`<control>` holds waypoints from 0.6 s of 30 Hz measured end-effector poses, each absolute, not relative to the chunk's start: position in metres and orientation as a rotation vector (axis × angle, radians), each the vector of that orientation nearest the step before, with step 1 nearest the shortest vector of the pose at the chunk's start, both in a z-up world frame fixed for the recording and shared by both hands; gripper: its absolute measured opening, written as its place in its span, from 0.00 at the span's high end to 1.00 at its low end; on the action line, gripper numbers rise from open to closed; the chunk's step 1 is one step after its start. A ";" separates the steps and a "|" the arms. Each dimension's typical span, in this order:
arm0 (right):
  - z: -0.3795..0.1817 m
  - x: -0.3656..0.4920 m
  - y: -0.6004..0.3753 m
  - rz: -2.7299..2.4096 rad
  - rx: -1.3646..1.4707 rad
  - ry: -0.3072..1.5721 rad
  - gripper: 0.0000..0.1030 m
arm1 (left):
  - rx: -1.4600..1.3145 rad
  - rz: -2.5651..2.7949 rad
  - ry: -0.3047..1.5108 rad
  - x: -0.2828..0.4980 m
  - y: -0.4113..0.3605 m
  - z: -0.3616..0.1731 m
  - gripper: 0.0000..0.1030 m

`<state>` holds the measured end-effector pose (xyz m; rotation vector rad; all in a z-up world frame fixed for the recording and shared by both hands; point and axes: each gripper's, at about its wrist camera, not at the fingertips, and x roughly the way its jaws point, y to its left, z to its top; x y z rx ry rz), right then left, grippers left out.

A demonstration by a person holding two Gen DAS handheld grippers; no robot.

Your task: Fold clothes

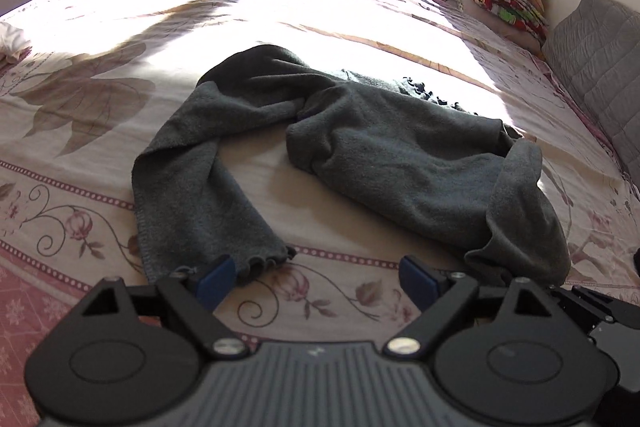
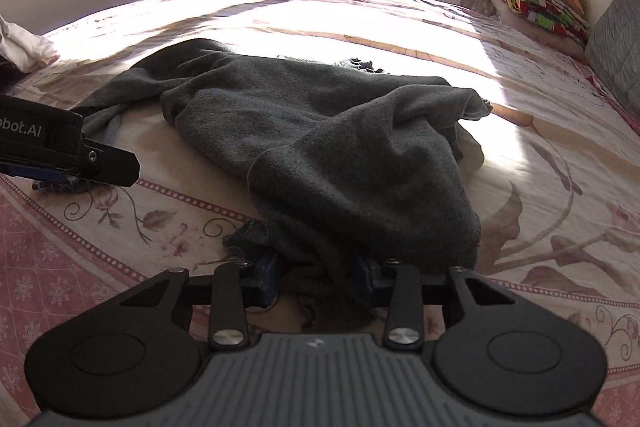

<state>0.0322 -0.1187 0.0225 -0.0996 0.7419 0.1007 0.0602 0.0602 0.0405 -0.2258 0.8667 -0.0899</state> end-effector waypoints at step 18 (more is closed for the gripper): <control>0.075 0.030 -0.223 -0.179 0.164 0.605 0.92 | -0.201 -0.059 0.924 0.062 0.065 0.036 0.12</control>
